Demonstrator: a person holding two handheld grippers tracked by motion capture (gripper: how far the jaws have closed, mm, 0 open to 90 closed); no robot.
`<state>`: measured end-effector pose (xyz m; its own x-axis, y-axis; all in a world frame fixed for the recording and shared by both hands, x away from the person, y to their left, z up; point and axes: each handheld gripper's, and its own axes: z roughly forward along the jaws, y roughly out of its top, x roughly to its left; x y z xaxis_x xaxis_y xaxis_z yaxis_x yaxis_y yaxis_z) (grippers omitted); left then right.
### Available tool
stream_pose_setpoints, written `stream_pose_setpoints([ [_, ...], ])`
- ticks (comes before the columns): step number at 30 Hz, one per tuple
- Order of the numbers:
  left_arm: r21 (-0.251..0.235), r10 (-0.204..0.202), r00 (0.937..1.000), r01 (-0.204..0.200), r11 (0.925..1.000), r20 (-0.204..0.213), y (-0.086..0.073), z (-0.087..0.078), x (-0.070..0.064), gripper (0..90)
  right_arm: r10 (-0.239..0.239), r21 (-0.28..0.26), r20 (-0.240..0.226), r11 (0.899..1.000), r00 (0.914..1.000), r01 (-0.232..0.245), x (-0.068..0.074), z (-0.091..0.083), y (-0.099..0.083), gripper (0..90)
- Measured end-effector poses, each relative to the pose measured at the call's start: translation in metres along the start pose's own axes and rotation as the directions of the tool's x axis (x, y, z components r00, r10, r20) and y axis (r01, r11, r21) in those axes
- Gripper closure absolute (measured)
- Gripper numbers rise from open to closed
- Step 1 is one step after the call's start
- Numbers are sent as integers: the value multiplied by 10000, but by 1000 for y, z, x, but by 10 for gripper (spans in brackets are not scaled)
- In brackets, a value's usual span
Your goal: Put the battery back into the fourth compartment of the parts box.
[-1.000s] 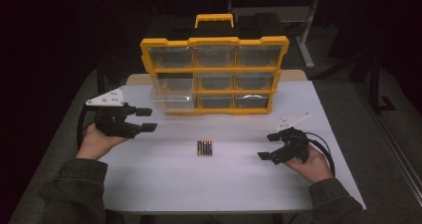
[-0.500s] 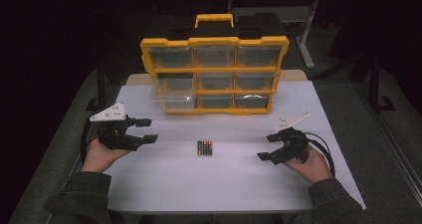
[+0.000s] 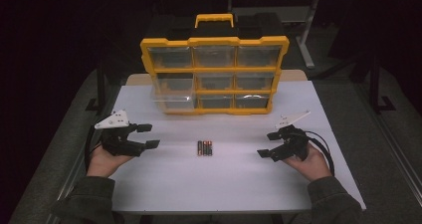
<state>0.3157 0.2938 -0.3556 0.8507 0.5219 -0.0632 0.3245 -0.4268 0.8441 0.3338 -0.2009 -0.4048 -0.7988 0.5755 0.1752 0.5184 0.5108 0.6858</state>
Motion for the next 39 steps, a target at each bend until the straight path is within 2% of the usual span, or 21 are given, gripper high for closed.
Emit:
stream_pose_setpoints([
  [3,-96,-85,10000,86,9999,36,-3,1,-2,323,183,29,16,9998,9998,-183,2,-2,4,210],
  [8,22,53,10000,-53,10000,-47,-6,3,-7,318,383,-92,-129,9992,9992,-384,6,-3,11,206],
  [15,93,133,9999,-133,9999,26,-4,2,-10,306,204,-244,-8,9995,9998,-205,19,-5,29,226],
  [16,47,159,9999,-159,9999,-6,-4,2,-10,302,9,-288,-9,9996,10000,-9,22,-4,37,226],
  [20,66,97,10000,-97,9999,-7,-5,1,-11,295,-169,-243,-109,9996,9998,166,29,0,50,225],
  [21,-33,35,10000,-35,10000,-34,-6,0,-11,293,-353,-140,-181,9993,9992,350,34,5,58,227],
  [23,-41,13,10000,-13,10000,-38,-6,0,-11,293,-427,-65,-172,9991,9989,426,36,7,63,235],
  [25,-33,137,9999,-138,9999,-74,-8,1,-9,291,-379,230,-305,9990,9988,386,40,18,75,286],
  [27,-41,115,9999,-115,9999,-70,-8,1,-9,291,-398,239,-286,9989,9988,405,41,22,78,294],
  [28,-74,99,9999,-100,9999,-104,-9,1,-10,290,-412,235,-295,9988,9987,419,43,30,84,312],
  [33,-157,28,9999,-30,9999,-126,-9,1,-11,291,-310,459,-315,9984,9990,324,46,43,91,332],
  [34,-212,-5,9999,2,9998,-129,-9,2,-10,290,-360,537,-284,9979,9989,375,46,48,93,340],
  [36,-132,22,9998,-24,9999,-187,-10,2,-9,290,-119,680,-370,9976,9992,144,46,59,96,359],
  [39,-70,-96,9998,95,9999,-147,-12,3,-8,288,-154,885,-446,9959,9989,193,46,74,98,385],
])
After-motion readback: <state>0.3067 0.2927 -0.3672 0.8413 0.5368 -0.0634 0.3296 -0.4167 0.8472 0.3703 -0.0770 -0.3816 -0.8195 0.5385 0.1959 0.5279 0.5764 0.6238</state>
